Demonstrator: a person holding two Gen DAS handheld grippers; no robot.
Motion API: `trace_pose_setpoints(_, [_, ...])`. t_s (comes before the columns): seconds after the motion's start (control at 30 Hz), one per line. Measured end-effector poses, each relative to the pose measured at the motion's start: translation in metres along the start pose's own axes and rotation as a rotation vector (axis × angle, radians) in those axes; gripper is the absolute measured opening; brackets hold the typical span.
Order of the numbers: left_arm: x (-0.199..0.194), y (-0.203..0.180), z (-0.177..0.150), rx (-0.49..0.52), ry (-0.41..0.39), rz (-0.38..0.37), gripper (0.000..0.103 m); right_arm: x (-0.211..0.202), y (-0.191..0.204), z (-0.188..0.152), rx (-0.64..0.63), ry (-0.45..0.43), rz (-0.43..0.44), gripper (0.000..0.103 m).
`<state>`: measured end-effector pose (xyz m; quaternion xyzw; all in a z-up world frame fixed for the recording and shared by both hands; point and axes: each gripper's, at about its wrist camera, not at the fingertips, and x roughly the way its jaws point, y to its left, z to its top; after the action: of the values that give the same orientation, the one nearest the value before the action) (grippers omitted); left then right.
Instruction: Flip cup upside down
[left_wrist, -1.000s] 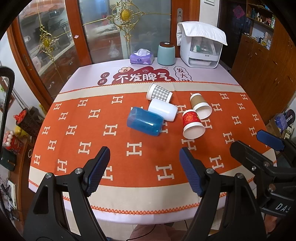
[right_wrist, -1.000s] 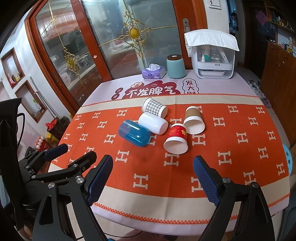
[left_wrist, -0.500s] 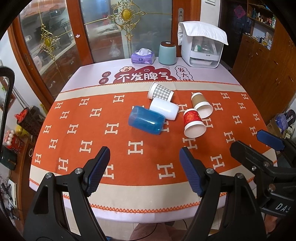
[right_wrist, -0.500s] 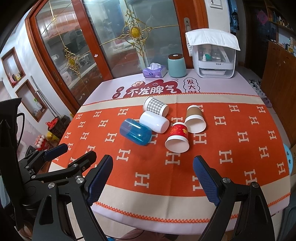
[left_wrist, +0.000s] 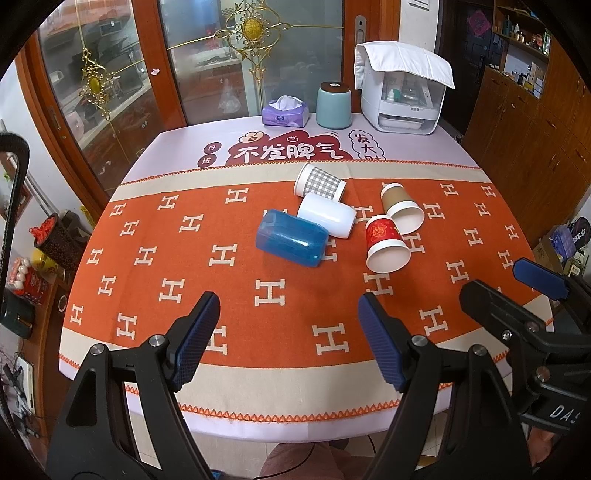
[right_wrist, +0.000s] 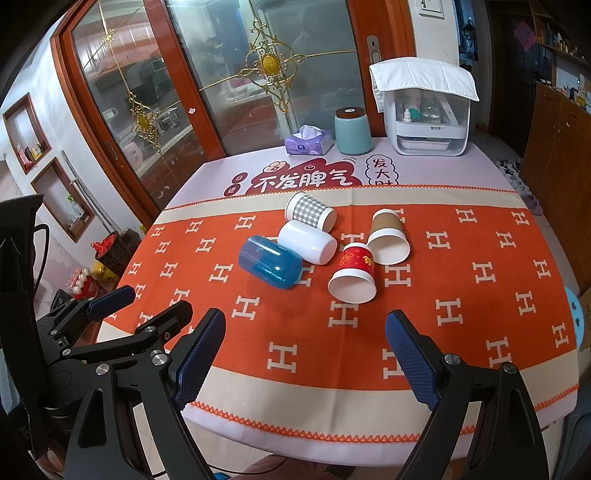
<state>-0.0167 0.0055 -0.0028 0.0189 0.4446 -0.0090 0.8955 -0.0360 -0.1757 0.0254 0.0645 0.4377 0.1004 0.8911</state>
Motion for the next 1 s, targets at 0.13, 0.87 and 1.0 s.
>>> trace_pose_setpoints(0.13, [-0.001, 0.003, -0.002, -0.001, -0.001, 0.001, 0.075, 0.000, 0.001, 0.000, -0.001, -0.002, -0.001, 0.090])
trace_pose_setpoints(0.87, [0.029, 0.030, 0.082, 0.333, 0.069, -0.014, 0.079, 0.044, -0.012, 0.041, 0.162, 0.042, -0.050, 0.091])
trace_pose_setpoints(1.0, [0.063, 0.023, 0.104, 0.538, 0.112, -0.042, 0.079, 0.087, -0.027, 0.049, 0.307, 0.103, -0.057, 0.091])
